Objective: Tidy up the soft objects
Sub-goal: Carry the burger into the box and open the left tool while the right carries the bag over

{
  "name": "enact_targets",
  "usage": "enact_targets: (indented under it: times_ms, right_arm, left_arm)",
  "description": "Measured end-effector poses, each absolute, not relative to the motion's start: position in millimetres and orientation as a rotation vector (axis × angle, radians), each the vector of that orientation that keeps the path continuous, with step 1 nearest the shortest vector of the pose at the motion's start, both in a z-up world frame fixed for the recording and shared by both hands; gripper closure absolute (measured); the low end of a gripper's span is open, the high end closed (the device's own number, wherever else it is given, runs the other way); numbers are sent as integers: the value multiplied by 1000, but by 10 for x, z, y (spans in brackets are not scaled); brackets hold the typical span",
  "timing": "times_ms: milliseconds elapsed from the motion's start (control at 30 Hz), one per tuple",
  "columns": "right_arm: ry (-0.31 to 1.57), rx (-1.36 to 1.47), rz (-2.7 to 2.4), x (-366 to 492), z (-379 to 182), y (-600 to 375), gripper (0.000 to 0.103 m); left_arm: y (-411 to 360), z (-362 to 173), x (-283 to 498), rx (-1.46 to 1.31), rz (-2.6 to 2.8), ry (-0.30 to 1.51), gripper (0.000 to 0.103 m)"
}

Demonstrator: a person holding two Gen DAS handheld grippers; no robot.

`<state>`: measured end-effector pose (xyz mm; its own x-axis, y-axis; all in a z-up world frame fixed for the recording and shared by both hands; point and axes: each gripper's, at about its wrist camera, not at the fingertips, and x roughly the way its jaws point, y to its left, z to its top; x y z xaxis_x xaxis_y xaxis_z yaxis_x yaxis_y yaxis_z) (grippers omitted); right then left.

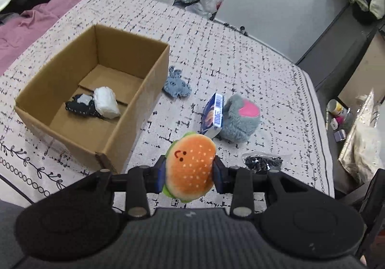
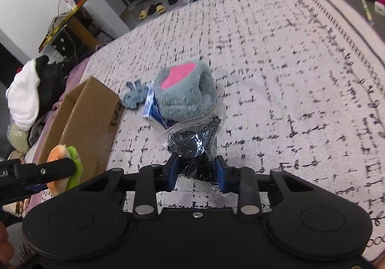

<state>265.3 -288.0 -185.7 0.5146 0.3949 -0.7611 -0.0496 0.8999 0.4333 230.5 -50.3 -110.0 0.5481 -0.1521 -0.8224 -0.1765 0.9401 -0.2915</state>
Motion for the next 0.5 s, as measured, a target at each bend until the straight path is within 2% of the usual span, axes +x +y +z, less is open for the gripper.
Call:
enact_targets:
  times_ms: [500]
  right_arm:
    - [822,443,266,2327,-1124,-2828,72]
  left_arm:
    - [-189,-764,2118,-395,5,908,66]
